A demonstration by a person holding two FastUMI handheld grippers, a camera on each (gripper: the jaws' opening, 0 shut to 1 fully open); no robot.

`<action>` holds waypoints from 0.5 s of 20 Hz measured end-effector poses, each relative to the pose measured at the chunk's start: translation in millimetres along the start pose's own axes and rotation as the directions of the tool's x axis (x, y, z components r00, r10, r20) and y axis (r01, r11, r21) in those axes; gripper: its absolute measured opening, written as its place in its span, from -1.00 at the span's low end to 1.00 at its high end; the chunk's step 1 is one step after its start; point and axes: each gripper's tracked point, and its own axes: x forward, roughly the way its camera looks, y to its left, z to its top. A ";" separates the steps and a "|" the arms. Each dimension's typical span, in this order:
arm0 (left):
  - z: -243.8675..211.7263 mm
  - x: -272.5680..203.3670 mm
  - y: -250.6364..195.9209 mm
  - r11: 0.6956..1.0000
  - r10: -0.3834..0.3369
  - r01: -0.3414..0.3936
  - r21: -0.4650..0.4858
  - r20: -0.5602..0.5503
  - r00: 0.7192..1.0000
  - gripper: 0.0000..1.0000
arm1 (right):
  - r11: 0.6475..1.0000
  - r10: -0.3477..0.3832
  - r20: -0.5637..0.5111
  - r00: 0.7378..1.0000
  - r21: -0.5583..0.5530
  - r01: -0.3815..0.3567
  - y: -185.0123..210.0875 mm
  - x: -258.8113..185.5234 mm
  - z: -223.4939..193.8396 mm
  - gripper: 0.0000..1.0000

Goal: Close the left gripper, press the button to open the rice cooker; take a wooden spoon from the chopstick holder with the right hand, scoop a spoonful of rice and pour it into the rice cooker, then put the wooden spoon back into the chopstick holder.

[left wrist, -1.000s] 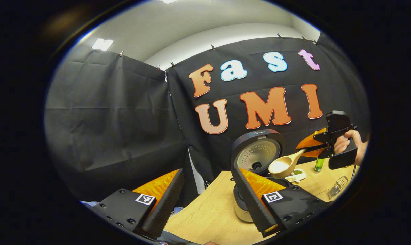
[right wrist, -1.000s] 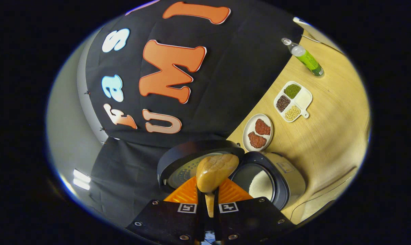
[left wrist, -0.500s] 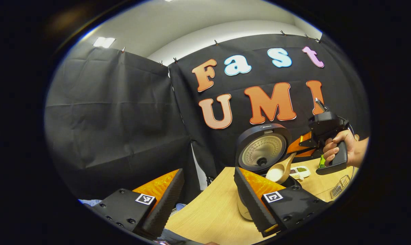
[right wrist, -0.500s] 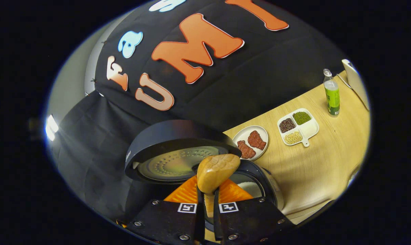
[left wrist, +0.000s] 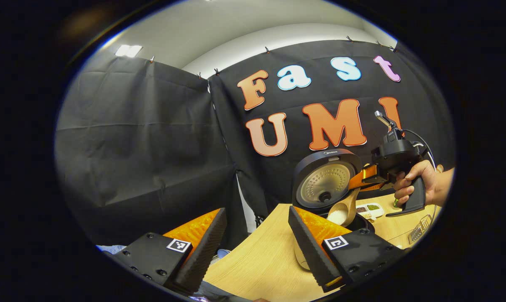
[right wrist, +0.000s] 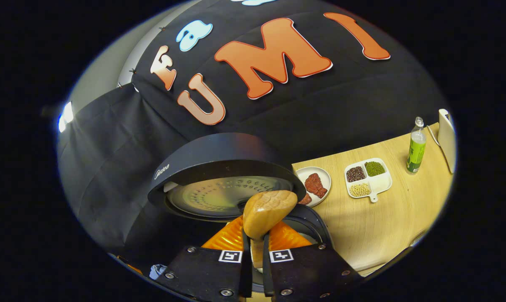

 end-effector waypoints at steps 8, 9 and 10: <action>-1.0 -0.1 -1.4 1.000 -0.004 0.004 0.005 -0.004 1.000 0.99 | 0.985 -0.057 0.061 0.997 -0.157 0.066 -3.6 -2.9 13.7 -0.81; -0.2 -0.6 -1.5 1.000 -0.004 0.004 0.006 -0.004 1.000 1.00 | 0.982 -0.060 0.069 0.996 -0.177 0.071 -2.7 -3.9 15.3 -0.81; -0.8 -1.0 -2.5 1.000 -0.005 0.005 0.007 -0.003 1.000 0.99 | 0.978 -0.060 0.075 0.995 -0.193 0.074 -2.6 -4.1 17.5 -0.81</action>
